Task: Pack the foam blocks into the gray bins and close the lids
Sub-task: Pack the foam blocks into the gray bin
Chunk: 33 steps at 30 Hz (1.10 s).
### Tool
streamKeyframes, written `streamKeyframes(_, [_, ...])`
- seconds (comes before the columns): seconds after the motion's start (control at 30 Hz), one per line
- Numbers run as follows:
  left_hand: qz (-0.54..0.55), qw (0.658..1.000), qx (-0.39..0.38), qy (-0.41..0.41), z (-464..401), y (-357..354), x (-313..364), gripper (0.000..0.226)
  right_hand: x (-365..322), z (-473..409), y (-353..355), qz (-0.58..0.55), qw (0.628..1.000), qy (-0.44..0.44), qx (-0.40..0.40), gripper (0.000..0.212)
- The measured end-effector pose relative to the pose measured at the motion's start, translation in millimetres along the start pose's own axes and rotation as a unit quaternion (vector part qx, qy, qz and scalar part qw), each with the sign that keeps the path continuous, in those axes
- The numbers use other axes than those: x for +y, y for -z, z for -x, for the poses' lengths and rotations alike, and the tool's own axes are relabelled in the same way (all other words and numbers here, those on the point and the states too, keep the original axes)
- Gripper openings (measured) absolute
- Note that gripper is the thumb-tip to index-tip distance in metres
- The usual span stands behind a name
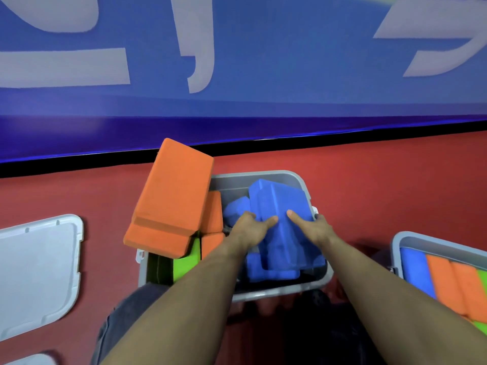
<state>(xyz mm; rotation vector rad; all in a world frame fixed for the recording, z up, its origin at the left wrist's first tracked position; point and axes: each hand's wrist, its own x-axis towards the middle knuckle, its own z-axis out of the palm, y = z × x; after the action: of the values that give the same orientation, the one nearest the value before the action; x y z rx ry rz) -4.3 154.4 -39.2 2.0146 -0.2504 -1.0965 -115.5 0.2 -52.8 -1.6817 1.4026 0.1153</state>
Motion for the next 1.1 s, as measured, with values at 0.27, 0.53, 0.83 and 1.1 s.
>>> streamKeyframes(0.27, [0.008, 0.996, -0.074, 0.058, -2.6, -36.9, -7.5, 0.084, 13.4, -18.0, -5.0, -0.021, 0.997, -0.067, -0.037, 0.141])
streamKeyframes(0.53, [0.032, 0.995, -0.087, 0.042, -6.8, -36.2, -3.8, 0.071, 6.0, -22.7, -9.8, -0.040, 0.996, -0.069, -0.041, 0.142])
streamKeyframes(0.83, [0.211, 0.976, 0.060, 0.003, -8.3, 19.8, 18.1, 0.059, -50.0, 14.0, -0.8, -0.144, 0.989, 0.011, -0.032, 0.076])
streamKeyframes(1.1, [0.313, 0.949, 0.038, 0.003, -8.8, 54.5, 17.1, 0.039, -55.4, 28.2, 2.9, -0.259, 0.941, -0.065, -0.209, 0.069])
